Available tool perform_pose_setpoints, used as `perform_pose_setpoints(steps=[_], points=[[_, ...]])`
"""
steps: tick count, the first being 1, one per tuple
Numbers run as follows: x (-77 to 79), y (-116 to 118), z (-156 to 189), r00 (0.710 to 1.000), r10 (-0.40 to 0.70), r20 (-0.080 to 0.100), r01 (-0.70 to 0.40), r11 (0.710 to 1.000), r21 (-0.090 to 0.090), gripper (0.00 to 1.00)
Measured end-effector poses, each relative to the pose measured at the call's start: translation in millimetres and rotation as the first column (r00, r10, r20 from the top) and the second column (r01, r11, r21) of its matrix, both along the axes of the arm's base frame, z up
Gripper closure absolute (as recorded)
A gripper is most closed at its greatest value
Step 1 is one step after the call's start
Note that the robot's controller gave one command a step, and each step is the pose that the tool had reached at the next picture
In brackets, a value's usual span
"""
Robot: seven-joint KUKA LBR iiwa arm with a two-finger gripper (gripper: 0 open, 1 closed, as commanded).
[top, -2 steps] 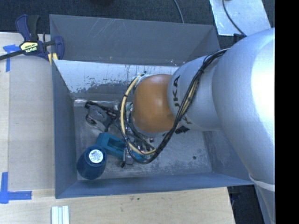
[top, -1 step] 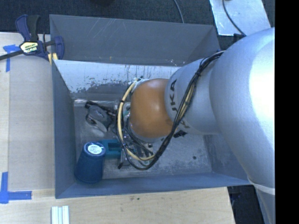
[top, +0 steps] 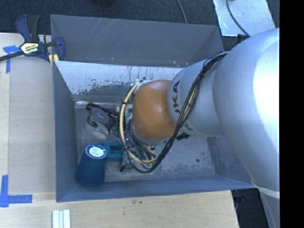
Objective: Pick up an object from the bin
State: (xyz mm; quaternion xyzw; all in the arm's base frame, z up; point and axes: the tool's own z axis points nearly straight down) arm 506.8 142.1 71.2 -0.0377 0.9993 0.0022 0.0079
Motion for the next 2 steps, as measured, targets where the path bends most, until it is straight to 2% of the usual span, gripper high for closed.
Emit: perform_pose_setpoints(steps=[1,2], points=[[-3.9,-1.2,13.9,1.0,0.0,-0.014,0.0,1.0,-0.004,1.0],[-3.3,-1.2,55.8,1.0,-0.001,-0.011,0.001,1.0,-0.003,1.0]])
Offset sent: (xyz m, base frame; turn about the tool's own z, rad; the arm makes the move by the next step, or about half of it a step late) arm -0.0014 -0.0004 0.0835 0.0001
